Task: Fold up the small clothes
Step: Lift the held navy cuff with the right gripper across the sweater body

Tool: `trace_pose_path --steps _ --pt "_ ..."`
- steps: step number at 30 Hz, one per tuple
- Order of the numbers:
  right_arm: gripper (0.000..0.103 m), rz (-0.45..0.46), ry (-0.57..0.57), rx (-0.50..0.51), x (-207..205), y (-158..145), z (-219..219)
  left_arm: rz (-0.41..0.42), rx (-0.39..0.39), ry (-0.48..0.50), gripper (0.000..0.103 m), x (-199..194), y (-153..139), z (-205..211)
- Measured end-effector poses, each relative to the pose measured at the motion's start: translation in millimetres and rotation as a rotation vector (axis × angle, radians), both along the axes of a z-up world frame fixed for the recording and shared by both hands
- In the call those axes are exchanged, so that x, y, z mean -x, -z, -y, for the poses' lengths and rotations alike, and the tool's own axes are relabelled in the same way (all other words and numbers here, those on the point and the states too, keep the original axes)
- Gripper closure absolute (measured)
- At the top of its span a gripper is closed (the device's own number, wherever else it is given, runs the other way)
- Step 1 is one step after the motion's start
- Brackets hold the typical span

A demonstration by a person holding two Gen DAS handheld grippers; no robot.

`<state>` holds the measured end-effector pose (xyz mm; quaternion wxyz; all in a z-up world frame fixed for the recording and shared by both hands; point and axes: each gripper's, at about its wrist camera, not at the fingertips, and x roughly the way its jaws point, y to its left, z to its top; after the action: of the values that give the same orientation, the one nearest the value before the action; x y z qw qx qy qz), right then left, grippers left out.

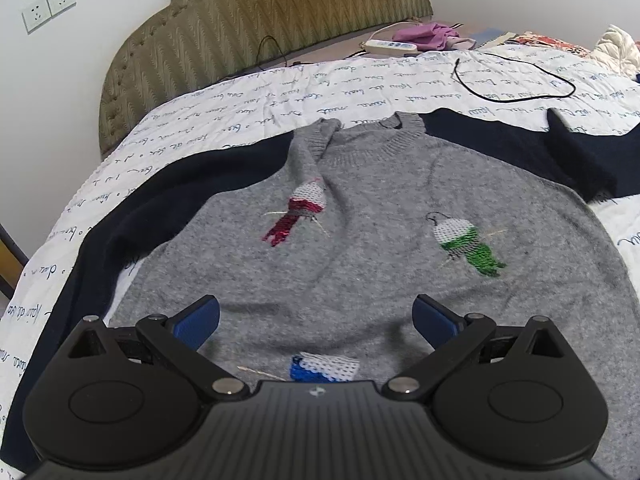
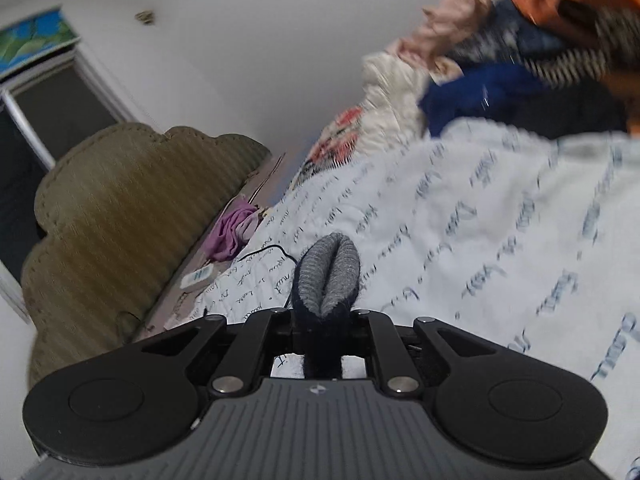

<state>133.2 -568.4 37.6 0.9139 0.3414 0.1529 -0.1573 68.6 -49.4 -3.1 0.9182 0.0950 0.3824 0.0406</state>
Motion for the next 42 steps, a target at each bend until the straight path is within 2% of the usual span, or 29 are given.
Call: trace_pose_path --steps 2,4,14,18,33,42 --pt "0.089 -0.005 -0.003 0.084 1.7 -9.3 -15.3 0.0 0.004 -0.009 0.0 -1.3 0.2 -3.3" --pt "0.089 -0.006 -0.038 0.122 0.4 -14.1 -33.6 0.001 0.01 -0.016 0.0 -2.2 -0.2 -6.9" --pt "0.089 -0.019 -0.365 0.151 -15.2 -21.1 -166.8 0.008 0.014 -0.032 0.0 -0.8 1.8 -21.6" --pt "0.089 -0.041 -0.451 0.165 -24.7 -19.1 -209.4 0.006 0.022 -0.045 0.0 -1.9 4.9 -30.2" --pt "0.089 -0.179 -0.589 0.173 -57.7 16.3 -305.1 -0.006 0.09 -0.063 0.0 -4.7 14.2 -54.9" --pt "0.089 -0.186 -0.641 0.216 -77.6 15.3 -356.1 -0.005 0.128 -0.068 0.0 0.0 11.6 -66.2"
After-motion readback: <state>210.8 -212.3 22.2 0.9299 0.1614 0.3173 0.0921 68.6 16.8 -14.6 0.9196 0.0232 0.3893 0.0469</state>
